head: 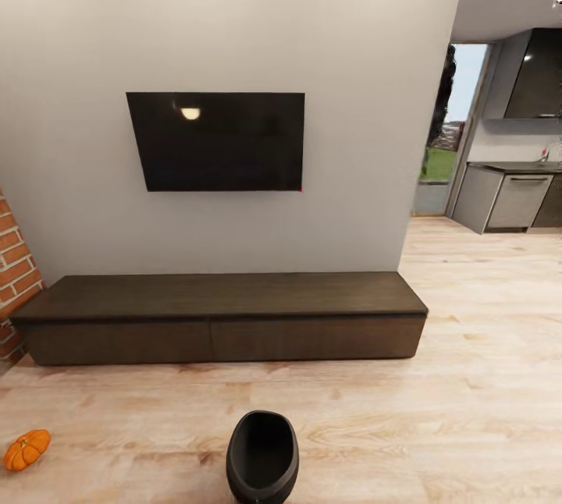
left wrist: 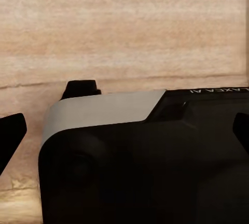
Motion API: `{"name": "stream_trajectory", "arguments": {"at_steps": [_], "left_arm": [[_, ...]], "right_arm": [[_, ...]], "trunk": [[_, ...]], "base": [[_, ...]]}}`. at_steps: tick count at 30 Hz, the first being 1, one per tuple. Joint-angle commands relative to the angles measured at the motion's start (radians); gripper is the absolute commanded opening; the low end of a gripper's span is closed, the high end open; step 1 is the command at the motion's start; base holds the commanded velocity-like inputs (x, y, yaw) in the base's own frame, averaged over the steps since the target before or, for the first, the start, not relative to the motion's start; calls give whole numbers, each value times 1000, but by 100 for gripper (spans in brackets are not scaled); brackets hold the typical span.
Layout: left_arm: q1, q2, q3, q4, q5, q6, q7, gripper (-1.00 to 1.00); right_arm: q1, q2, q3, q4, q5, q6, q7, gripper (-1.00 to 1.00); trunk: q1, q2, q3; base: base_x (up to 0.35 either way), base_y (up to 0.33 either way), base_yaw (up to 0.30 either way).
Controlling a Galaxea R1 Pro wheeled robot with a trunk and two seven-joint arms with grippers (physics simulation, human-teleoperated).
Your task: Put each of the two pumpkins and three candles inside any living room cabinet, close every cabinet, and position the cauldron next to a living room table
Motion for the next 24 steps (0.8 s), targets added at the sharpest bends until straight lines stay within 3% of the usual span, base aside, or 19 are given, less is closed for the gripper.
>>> {"name": "stream_trajectory", "arguments": {"at_steps": [1,8,24], "left_arm": [[-1,0,-1,0,-1,-1,1,100],[-1,1,0,0,1,-2,1,100],[-1,1,2,-1,3,-3,1,100]], "right_arm": [[-1,0,0,1,0,-4,-2,100],[-1,1,0,1,0,-3,-2,100],[-1,2,1,1,2,-3,-2,100]], "trunk": [[-1,-1,-1],[-1,-1,-1],[-1,-1,-1]], "base": [[-301,-131,0],[-241,-117,131],[-18,-10,276]]}}
